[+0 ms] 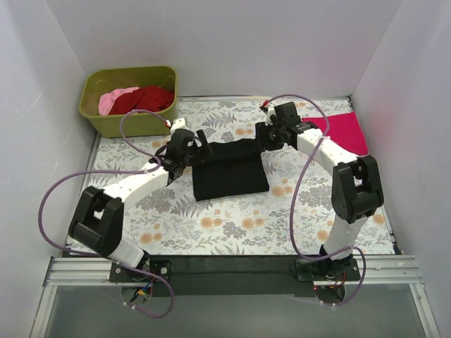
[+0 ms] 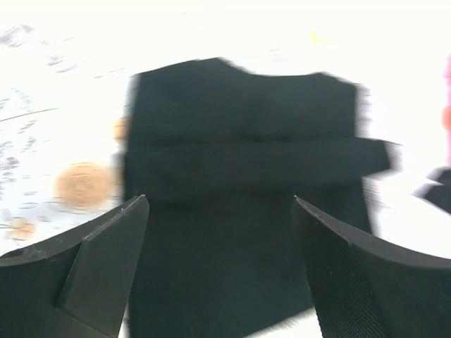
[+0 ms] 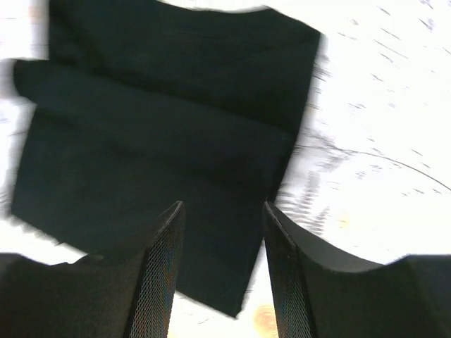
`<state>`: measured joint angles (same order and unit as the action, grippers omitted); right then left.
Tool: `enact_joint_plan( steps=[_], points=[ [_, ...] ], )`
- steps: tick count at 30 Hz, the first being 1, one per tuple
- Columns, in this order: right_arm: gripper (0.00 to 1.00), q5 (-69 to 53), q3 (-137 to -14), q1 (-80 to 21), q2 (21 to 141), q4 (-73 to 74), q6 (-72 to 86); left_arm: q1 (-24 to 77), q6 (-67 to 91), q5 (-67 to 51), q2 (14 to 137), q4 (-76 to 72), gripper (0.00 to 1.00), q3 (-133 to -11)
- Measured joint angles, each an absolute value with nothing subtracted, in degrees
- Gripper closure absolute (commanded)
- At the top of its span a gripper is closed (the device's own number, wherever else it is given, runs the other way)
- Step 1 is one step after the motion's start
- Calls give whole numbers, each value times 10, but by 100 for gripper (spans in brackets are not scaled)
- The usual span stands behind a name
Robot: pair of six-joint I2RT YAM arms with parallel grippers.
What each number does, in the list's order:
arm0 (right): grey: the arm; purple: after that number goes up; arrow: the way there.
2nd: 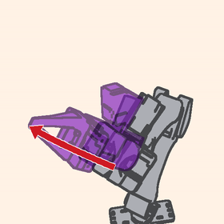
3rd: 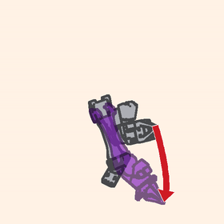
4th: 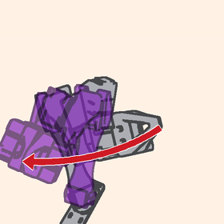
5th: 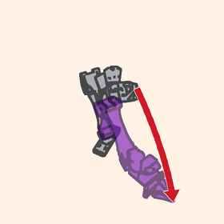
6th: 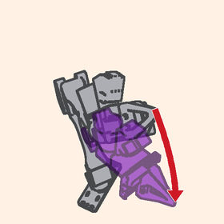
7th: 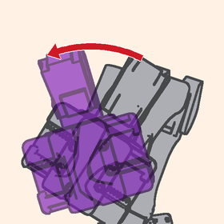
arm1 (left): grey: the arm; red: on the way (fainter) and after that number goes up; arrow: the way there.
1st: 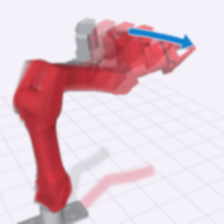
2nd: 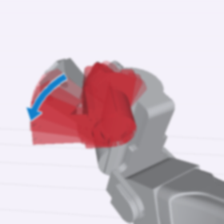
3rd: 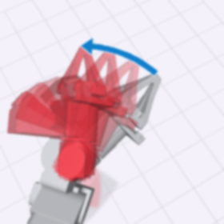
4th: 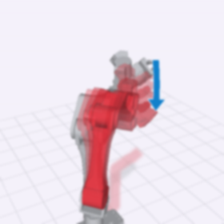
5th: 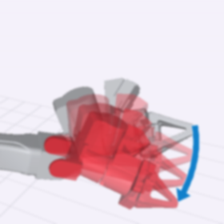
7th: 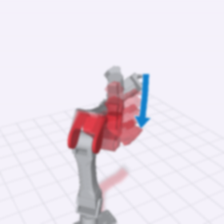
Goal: Fold and stack the t-shirts
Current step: Fold the tshirt
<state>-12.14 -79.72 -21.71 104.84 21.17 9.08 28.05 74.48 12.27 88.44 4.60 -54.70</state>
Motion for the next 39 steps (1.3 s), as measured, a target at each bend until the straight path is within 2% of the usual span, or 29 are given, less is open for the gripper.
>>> enact_joint_plan(
  steps=[4,5,7,15,25,30,33,36,39],
  points=[
    [55,-182,-772,-230,1009,172,94,312,748,103,818,42,30,-538],
    [55,-200,-768,-234,1009,162,95,319,751,97,807,42,34,-529],
    [55,-236,-763,-241,1021,148,97,333,757,87,800,43,35,-509],
    [56,-326,-785,-253,1162,123,92,346,775,46,882,58,41,-455],
    [56,-363,-948,-185,1287,112,121,346,784,27,913,39,42,-454],
    [56,-358,-965,-127,1303,95,163,346,784,28,913,41,38,-455],
    [56,-351,-939,-105,1290,69,181,346,783,32,913,50,37,-464],
    [56,-354,-851,-105,1232,35,199,336,781,34,910,67,37,-484],
    [59,-371,-769,-114,1158,-2,222,310,773,36,909,68,43,-512]
  ],
)
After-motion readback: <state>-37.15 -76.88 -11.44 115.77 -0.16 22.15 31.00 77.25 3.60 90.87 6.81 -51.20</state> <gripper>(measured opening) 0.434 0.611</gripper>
